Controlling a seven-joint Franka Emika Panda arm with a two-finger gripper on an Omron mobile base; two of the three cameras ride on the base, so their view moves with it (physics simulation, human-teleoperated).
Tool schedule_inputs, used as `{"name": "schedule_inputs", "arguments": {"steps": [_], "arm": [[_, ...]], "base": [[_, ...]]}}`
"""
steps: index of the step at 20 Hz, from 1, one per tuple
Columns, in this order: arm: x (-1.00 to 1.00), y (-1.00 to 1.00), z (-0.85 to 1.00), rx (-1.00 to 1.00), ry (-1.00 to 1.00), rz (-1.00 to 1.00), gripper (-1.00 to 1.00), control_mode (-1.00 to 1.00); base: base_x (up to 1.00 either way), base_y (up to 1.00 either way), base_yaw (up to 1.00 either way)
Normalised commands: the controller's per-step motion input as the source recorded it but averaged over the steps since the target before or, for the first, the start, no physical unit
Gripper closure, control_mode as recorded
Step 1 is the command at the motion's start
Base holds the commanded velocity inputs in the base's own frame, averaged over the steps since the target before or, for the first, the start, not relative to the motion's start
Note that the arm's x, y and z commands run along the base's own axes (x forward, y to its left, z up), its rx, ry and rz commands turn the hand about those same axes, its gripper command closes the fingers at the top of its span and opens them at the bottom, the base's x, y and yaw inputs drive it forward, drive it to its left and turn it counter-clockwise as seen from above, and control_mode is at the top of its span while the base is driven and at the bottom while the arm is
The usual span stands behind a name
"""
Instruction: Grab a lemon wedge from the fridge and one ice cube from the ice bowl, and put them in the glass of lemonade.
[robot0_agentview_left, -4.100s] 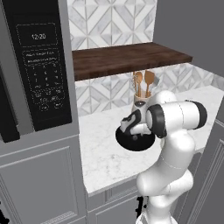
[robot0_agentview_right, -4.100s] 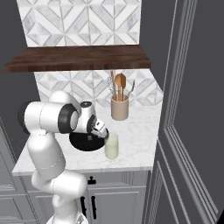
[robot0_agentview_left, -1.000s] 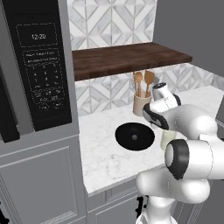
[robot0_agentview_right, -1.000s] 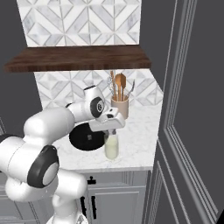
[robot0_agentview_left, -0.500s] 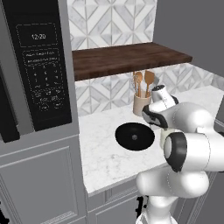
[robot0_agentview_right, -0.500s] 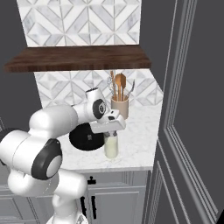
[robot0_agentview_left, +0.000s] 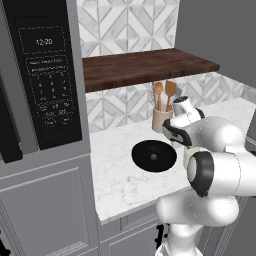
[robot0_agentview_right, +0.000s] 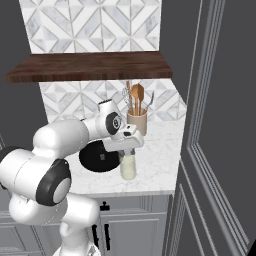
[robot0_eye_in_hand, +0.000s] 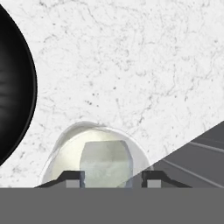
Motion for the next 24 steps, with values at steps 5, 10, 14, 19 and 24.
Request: {"name": "schedule_inputs", "arguments": {"steps": [5,10,14,19,24], "arm": [[-0.03,-0.01,0.10,0.00,0.00,0.00,-1.00,-1.00],[-0.07,-0.02,0.16,0.00,0.00,0.00,-1.00,-1.00],[-0.20,-0.07,0.43,0.00,0.00,0.00,-1.00,-1.00],[-0.51,0.03,0.20,0.01,-0.08,0.00,-1.00,-1.00],[-0.83,0.32,0.14,0.31,-0.31,0.00,-1.00,-1.00]], "base": [[0.00,0.00,0.00],[0.00,0.00,0.00],[0.00,0.00,0.00],[0.00,0.00,0.00],[0.00,0.00,0.00]]}}
